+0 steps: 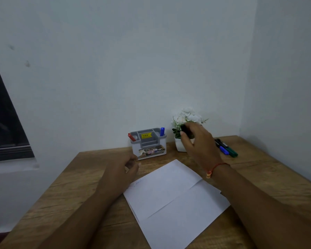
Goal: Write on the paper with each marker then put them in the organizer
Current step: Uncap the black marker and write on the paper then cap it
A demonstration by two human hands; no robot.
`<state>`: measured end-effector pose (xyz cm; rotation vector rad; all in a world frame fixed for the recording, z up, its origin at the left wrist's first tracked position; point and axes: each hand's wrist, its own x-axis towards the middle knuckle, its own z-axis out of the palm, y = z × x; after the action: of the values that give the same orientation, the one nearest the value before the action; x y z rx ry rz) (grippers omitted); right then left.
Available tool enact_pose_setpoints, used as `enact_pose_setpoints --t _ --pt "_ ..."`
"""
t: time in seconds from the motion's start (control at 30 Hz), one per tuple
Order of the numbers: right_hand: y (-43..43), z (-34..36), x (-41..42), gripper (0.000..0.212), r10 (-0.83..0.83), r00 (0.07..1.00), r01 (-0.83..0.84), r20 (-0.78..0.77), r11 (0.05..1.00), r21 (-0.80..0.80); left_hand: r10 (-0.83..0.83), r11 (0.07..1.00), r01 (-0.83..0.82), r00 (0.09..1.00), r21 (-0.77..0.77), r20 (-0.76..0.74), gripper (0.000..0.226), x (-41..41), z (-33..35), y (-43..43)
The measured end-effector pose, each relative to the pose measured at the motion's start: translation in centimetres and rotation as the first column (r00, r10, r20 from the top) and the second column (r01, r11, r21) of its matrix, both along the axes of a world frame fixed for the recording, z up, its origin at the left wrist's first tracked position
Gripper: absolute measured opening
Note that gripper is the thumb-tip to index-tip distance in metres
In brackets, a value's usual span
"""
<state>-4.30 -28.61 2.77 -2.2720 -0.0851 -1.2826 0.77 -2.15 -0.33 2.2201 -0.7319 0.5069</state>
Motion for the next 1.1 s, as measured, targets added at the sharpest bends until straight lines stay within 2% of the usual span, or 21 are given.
enact_pose_setpoints --t 0.13,0.27,0.4,0.57,0.8,1.1 --pt "3.0 0.0 -0.4 0.022 0.185 0.975 -0.195 -0.121 0.978 -0.07 -0.032 0.996 0.029 0.999 -0.085 -0.029 0.015 -0.9 0.5 -0.4" --pt "5.3 -0.2 -0.5 0.024 0.263 0.931 -0.32 -0.253 0.922 -0.22 -0.142 0.953 0.105 0.983 -0.284 -0.113 0.015 -1.4 0.8 -0.6" --pt "6.7 -0.8 -0.5 0.026 0.207 0.922 -0.318 -0.327 0.886 -0.337 -0.259 0.906 0.178 0.951 -0.385 -0.17 0.019 -1.7 1.1 -1.0" --pt "7.3 -0.8 -0.8 0.031 0.074 0.935 -0.245 -0.348 0.842 -0.48 -0.321 0.882 0.205 0.921 -0.423 -0.221 0.014 -1.9 1.2 -1.0" --pt "7.5 -0.9 -0.7 0.032 0.041 0.936 -0.236 -0.35 0.81 -0.536 -0.372 0.85 0.177 0.869 -0.497 -0.325 0.016 -1.7 1.3 -0.7" --pt "7.5 -0.7 -0.8 0.032 0.021 0.93 -0.231 -0.367 0.811 -0.537 -0.415 0.827 0.186 0.838 -0.53 -0.354 0.015 -1.5 1.5 -0.3"
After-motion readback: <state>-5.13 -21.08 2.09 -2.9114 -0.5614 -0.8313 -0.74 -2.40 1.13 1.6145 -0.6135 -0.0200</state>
